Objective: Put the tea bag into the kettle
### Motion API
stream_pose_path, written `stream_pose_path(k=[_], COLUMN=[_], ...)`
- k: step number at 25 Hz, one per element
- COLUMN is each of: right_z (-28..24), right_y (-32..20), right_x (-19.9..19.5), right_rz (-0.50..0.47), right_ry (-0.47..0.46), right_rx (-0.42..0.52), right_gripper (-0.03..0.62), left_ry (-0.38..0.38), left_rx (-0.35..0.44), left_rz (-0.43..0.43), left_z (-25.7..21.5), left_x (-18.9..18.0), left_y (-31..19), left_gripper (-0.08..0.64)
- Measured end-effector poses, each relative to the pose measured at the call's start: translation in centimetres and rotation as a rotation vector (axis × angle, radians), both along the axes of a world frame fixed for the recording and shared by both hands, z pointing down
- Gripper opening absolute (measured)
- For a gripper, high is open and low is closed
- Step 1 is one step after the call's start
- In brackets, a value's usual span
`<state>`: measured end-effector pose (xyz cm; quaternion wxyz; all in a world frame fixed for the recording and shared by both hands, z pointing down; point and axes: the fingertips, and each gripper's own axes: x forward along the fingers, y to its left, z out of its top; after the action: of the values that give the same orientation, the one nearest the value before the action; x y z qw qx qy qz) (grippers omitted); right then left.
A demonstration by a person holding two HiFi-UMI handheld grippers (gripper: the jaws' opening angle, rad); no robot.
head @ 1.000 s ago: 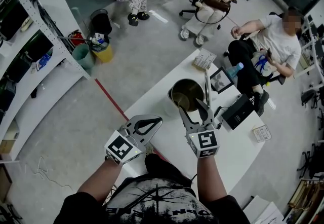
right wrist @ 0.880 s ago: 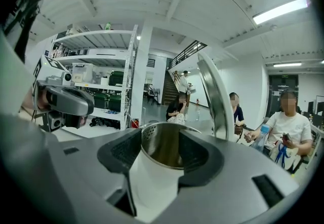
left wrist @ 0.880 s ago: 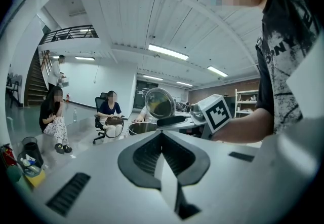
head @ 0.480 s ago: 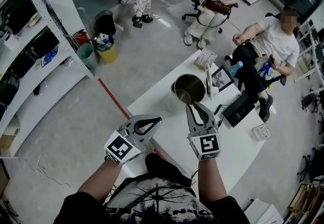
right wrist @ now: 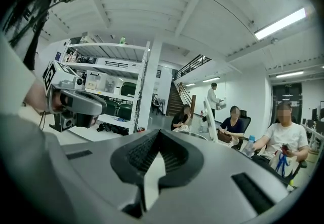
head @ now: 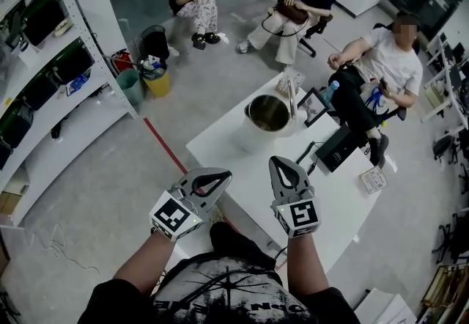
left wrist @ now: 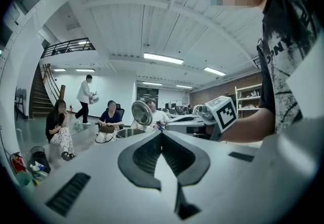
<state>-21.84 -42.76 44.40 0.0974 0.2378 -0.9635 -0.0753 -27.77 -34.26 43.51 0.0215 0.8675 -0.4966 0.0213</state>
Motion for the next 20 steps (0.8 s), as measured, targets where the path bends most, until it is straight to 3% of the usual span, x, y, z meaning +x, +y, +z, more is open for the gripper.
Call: stream_pose_path(k=[10,20], right_z=[-0.2,-0.4], right_y=[7.2,11.6], right_x=[5.8,8.4], right_rz=[0.024,0.028], right_ry=[0.002,0.015], right_rx=[-0.001,0.008], right_gripper=[0.011,0.011], left_ry=[-0.008,-0.019], left_rx=[0.024,0.047], left_rz=[-0.032,-0.019], left_z=[-0.9,-1.9], left_x=[2.8,5.0], left_y=[6.5,10.3], left_gripper=[0.008,0.008])
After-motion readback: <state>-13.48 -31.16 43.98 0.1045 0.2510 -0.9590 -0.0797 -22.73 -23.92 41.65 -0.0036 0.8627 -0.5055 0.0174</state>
